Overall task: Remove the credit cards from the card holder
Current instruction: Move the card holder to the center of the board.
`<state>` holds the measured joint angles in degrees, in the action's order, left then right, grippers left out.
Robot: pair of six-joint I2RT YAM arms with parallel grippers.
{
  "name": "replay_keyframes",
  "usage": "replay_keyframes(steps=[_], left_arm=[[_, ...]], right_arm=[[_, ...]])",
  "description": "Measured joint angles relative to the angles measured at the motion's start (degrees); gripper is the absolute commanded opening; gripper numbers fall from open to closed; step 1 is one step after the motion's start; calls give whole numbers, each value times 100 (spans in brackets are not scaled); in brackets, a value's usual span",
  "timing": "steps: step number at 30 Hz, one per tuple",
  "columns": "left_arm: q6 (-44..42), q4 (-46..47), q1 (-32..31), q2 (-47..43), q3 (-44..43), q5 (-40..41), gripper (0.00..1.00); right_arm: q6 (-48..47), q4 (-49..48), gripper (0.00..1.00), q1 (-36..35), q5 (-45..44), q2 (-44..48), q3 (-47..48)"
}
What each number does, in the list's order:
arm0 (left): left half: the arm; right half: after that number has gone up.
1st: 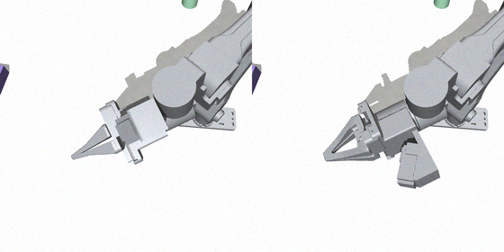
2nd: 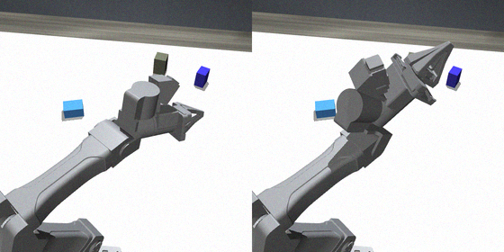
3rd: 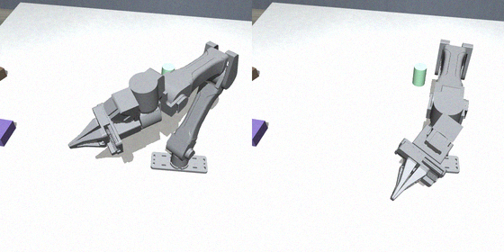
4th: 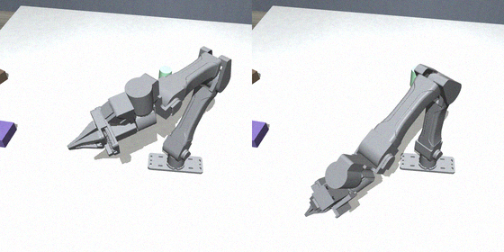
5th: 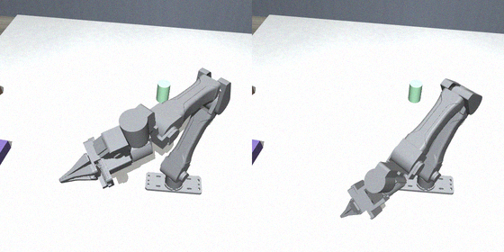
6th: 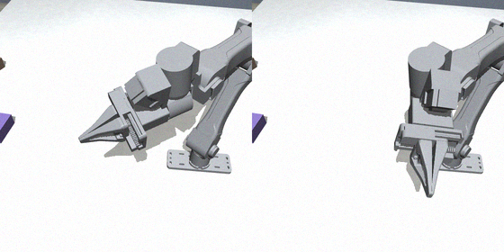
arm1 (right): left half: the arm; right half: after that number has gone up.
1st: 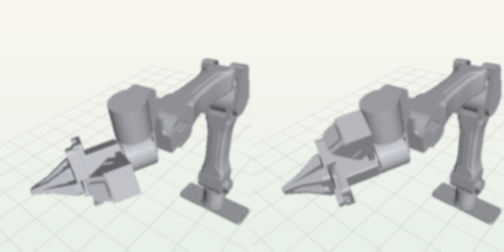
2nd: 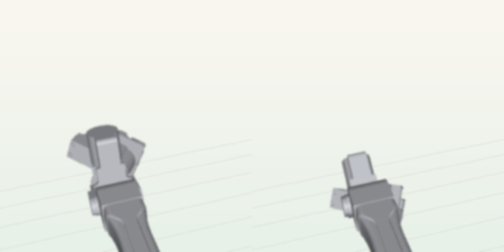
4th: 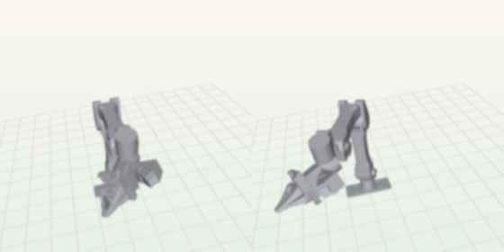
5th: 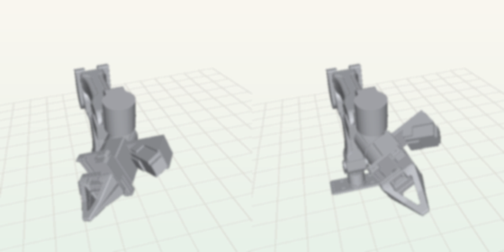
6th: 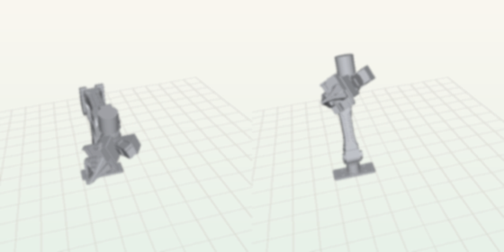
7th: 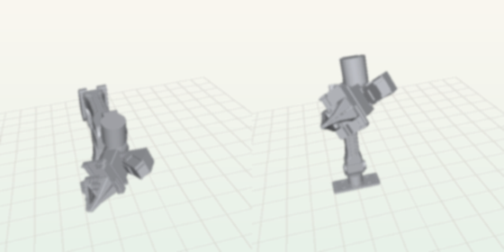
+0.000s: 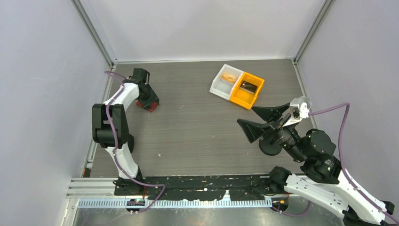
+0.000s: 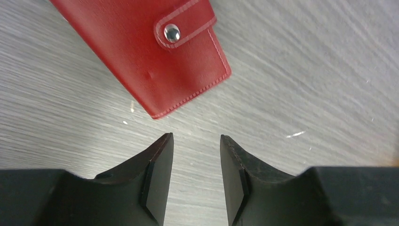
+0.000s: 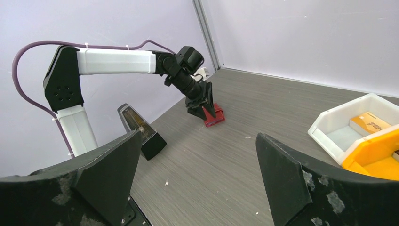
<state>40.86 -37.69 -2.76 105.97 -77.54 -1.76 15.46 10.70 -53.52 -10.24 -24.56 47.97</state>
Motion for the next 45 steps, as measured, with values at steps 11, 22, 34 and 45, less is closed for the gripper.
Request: replay_keyframes(steps=[11, 22, 34, 45], left_arm=[[96, -153, 479, 691, -1344, 422, 42], [420, -260, 730, 1296, -1537, 188, 40], [520, -238, 723, 1305, -1539, -131, 34], [417, -313, 697, 1305, -1521, -131, 34]], right_arm=[[76, 280, 100, -2, -76, 256, -9], [11, 483, 100, -2, -323, 382, 13], [-9, 483, 100, -2, -389, 352, 35], [-7, 494, 100, -2, -540, 387, 37]])
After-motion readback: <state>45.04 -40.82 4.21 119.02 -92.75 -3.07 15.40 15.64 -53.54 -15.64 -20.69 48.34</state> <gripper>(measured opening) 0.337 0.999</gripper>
